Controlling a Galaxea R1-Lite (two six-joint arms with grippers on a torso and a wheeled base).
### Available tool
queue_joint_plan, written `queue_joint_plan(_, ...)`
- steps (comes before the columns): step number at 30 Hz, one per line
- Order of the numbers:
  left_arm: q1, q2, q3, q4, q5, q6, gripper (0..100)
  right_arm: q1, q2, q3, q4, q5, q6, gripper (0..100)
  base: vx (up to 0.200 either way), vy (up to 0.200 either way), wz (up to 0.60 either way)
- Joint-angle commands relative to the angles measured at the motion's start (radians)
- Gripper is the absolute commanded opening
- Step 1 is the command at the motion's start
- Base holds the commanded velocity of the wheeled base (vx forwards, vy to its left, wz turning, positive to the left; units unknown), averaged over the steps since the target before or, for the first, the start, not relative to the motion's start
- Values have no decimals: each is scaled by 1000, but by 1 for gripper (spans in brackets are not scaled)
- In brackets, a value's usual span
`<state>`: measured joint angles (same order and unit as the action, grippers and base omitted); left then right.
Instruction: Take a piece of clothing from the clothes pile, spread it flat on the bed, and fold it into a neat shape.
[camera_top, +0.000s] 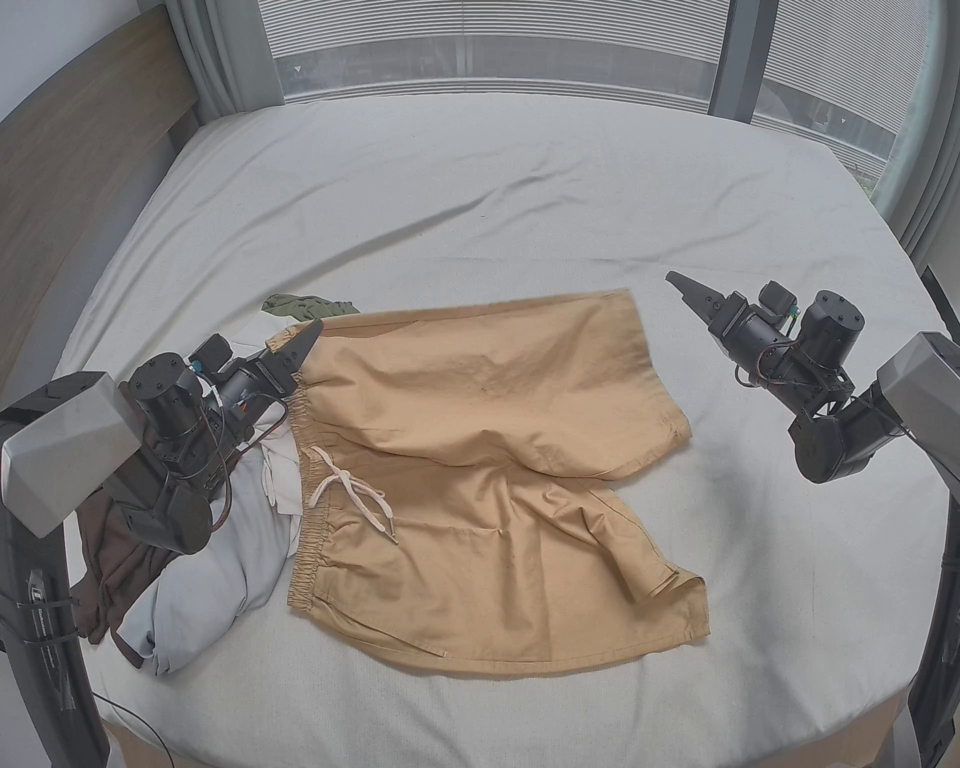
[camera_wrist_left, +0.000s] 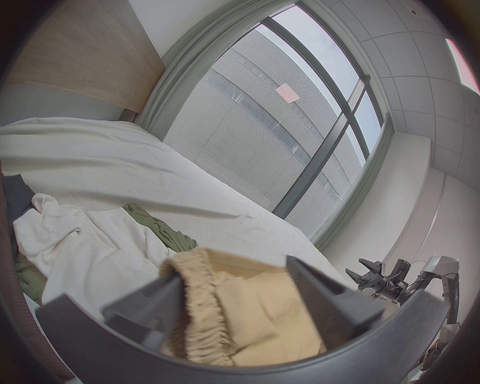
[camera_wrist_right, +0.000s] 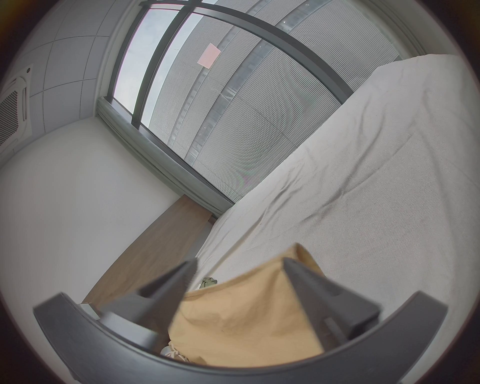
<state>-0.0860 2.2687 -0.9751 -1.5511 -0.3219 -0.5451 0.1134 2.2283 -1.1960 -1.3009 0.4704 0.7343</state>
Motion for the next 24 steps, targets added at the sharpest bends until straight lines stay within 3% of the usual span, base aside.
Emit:
queue_joint_plan(1, -1, -1, -1, 0, 3, -1, 100, -6, -10, 39, -11, 1, -3, 100, 0, 0, 0)
queue_joint_plan(11, 5, -86, 167, 98, 14, 13, 100, 26, -187, 381, -80, 1, -108, 100, 0, 0, 0)
queue_joint_plan(17, 49, -166, 291, 134, -2, 68, 100, 55, -245, 504, -90, -1, -150, 100, 0, 0, 0)
queue_joint_plan(24, 97, -313, 470, 117, -126, 76, 100, 89, -277, 631, -100, 1, -170, 100, 0, 0, 0)
